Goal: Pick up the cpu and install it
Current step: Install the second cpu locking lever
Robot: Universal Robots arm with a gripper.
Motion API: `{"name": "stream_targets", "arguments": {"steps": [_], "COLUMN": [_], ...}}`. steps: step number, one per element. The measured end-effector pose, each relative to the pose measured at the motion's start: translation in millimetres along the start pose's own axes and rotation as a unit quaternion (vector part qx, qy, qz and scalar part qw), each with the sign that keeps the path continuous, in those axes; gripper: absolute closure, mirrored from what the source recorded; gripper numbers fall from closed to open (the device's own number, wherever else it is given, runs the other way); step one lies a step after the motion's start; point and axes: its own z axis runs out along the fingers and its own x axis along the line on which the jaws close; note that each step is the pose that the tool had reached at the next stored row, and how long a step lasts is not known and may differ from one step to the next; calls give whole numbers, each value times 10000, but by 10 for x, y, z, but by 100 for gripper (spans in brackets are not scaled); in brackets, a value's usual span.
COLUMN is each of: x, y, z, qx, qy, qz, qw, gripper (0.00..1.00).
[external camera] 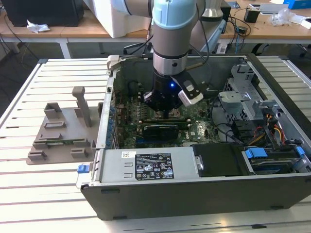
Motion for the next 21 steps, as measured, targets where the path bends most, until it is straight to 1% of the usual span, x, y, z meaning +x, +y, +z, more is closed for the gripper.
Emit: {"name": "stream_targets", "arguments": {"steps": [1,2,4,5,6,8,9,11,12,13,14,17,18,21], "x": [-1,14,80,130,166,211,248,301,353,386,395,395,395,392], "y": [22,24,20,17,18,21,25,31,37,41,42,46,49,74], "z": [6,12,34,50,63,82,96,106,117,130,139,146,150,180], "qx": [1,1,-10,-24,-47,-84,-107,-137,-179,-215,-247,-282,-290,-293], "qy": [2,3,2,0,-2,-6,-9,-12,-17,-21,-23,-27,-27,-24], "qz": [-33,-43,-51,-58,-71,-90,-103,-112,-125,-148,-170,-194,-200,-227], "qw": [10000,10000,10000,10000,10000,9999,9999,9998,9998,9997,9995,9994,9994,9993], "gripper": [89,89,89,89,89,89,89,89,89,89,89,89,89,89]}}
